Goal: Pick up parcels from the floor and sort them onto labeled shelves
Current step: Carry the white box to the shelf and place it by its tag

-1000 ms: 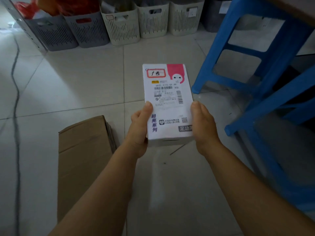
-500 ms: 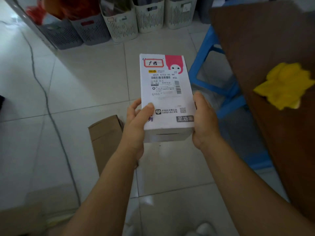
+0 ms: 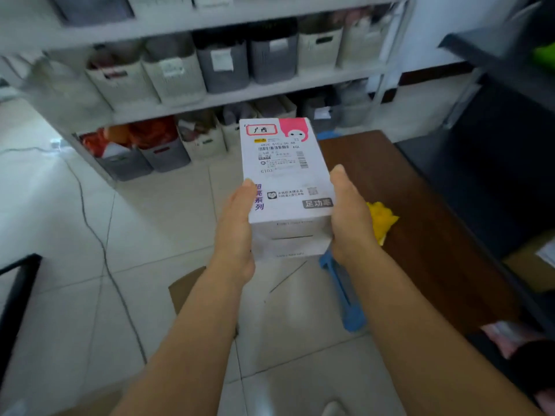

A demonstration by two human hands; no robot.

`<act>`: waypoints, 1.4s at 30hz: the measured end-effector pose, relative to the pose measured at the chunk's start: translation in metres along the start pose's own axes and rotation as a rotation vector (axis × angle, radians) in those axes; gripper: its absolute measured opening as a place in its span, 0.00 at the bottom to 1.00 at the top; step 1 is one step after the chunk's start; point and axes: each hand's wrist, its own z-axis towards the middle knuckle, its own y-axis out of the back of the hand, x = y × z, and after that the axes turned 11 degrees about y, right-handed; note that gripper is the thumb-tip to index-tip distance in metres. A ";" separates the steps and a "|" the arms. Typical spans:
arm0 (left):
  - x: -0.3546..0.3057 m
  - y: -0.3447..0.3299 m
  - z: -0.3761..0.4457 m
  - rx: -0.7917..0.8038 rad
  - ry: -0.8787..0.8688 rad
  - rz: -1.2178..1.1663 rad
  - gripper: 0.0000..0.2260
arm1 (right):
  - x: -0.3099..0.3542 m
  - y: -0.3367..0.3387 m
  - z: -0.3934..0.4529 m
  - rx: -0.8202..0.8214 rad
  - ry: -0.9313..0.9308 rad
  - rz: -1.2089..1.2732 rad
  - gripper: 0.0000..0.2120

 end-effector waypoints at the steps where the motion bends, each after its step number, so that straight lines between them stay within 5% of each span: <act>1: -0.010 -0.011 -0.012 0.050 -0.027 0.035 0.24 | 0.017 0.004 -0.007 -0.041 0.020 -0.003 0.26; 4: -0.032 -0.039 -0.050 0.197 -0.081 0.125 0.26 | 0.064 0.021 -0.034 -0.153 0.064 0.012 0.20; 12: -0.070 -0.103 -0.139 0.463 -0.131 0.262 0.40 | 0.161 0.076 -0.109 -0.345 0.197 0.064 0.22; 29: -0.042 -0.292 -0.296 0.797 -0.129 0.227 0.25 | 0.277 0.251 -0.278 -0.609 0.519 -0.069 0.17; 42: 0.013 -0.418 -0.456 1.004 -0.157 0.214 0.35 | 0.353 0.402 -0.404 -0.835 0.752 -0.252 0.16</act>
